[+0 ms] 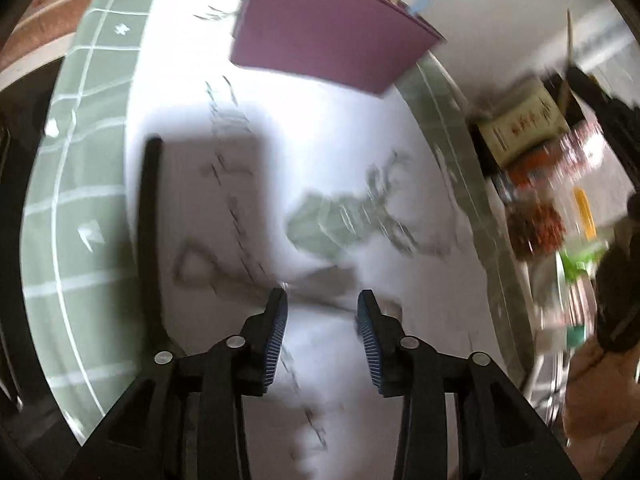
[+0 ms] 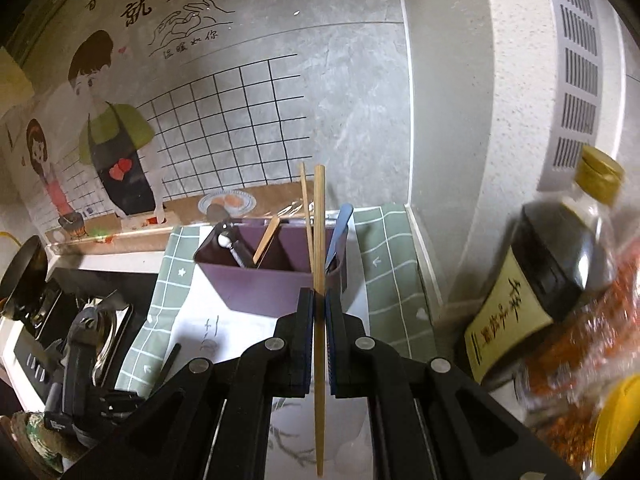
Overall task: Organize utensils
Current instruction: 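Lower the chopstick toward the caddy with the right tool while the left tool reaches the spatula, then grasp the metal spatula handle with the left tool while the right tool holds the chopstick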
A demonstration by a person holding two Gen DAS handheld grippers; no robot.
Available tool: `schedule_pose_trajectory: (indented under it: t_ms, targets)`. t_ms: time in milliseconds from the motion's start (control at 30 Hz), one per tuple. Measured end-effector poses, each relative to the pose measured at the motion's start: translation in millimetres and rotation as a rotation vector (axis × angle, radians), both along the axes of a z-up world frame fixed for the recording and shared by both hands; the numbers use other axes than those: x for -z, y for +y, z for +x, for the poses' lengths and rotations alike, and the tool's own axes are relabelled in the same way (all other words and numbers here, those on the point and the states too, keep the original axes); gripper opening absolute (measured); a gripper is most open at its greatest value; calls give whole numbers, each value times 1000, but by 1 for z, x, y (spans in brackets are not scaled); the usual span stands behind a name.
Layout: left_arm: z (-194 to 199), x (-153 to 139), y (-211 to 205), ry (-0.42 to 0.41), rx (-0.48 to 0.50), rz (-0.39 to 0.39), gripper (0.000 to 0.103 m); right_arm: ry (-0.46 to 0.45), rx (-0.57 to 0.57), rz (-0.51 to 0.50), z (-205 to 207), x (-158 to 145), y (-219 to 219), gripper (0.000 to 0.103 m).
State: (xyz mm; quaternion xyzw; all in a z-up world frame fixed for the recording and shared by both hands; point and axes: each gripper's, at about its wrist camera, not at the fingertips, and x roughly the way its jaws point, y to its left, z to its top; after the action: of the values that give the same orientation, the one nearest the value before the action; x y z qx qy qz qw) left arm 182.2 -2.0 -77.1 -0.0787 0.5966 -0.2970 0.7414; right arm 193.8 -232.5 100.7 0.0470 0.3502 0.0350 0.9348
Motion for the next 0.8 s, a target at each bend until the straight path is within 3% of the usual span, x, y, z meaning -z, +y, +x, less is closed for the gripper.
schedule_pose_trajectory:
  t_ms: [100, 200, 367, 500, 633, 800]
  targets:
    - [-23, -3, -10, -7, 88, 10, 46, -7, 1, 1, -9, -2, 4, 6]
    - [-42, -15, -27, -92, 210, 58, 47, -11, -3, -3, -18, -4, 8, 6]
    - [-59, -30, -62, -310, 436, 236, 57, -4, -2, 3, -31, -4, 10, 6]
    - [-51, -14, -78, -370, 557, 402, 57, -1, 3, -1, -38, -6, 9, 6]
    - [-28, -9, -75, -386, 530, 425, 63, 1, 16, -6, -46, -7, 2, 6]
    - [23, -6, -70, -347, 298, 374, 66, 15, 43, -5, -49, -3, -10, 6]
